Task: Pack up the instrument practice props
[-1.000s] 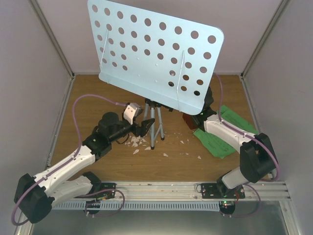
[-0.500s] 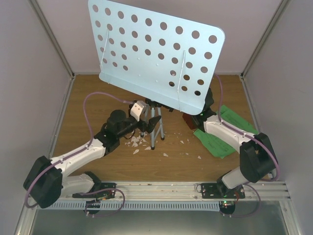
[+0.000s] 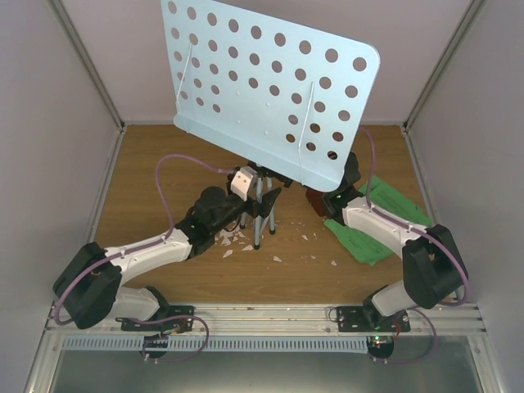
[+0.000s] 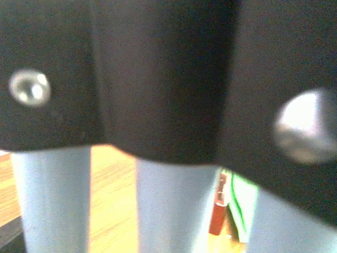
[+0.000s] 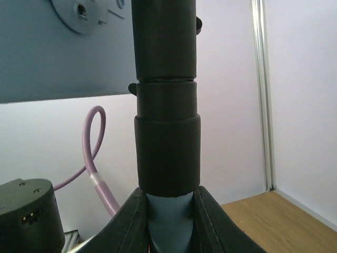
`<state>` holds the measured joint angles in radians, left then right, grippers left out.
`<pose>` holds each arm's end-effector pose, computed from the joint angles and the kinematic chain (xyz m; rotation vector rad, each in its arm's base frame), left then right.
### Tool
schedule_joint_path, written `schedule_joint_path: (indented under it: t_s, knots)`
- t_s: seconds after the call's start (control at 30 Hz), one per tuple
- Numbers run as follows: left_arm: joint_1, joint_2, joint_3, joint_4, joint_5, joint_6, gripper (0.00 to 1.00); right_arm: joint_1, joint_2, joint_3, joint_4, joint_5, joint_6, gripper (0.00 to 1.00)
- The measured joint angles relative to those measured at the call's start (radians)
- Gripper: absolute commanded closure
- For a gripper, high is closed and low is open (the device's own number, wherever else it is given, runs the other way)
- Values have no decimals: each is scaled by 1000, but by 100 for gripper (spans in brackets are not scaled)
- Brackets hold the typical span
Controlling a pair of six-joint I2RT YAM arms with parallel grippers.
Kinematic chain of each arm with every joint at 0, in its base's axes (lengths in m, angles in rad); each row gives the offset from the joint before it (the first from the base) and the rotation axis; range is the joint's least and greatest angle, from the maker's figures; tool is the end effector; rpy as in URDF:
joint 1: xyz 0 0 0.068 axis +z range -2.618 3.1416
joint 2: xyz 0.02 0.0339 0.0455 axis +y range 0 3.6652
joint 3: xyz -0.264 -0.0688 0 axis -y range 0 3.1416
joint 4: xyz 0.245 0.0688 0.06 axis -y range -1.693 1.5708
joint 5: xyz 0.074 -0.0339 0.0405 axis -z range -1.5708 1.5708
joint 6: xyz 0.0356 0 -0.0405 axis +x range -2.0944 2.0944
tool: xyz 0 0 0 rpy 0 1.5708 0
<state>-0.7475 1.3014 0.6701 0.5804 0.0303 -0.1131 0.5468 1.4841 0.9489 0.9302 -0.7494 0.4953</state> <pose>0.2137 -0.1995 0.2662 0.5423 1.5750 -0.6832 0.2700 0.1927 0.3417 -0.7456 1.1924 1.3177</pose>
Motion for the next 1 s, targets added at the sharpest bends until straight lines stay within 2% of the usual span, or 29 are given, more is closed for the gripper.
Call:
schedule_joint_path:
  t_s: [0.17, 0.3, 0.37, 0.53, 0.63, 0.77, 1.0]
  knots:
    - [-20, 44, 17, 4, -106, -10, 37, -1, -8, -14, 8, 30, 0, 100]
    - [-35, 61, 35, 8, -142, -5, 63, -2, -11, -27, 14, 56, 7, 99]
    - [-48, 67, 41, 9, -154, -4, 70, -2, -13, -32, 13, 65, 14, 99]
    - [-62, 68, 60, -27, -176, -23, 81, 3, -16, -32, -5, 99, 22, 100]
    - [-63, 50, 83, -103, -187, -33, 87, 3, -21, -21, -44, 119, 46, 100]
    - [-63, -18, 127, -334, -187, -71, 100, 9, -28, -8, -126, 148, 120, 100]
    - [-64, -145, 143, -678, -148, -203, 100, 48, -9, -8, -235, 168, 263, 99]
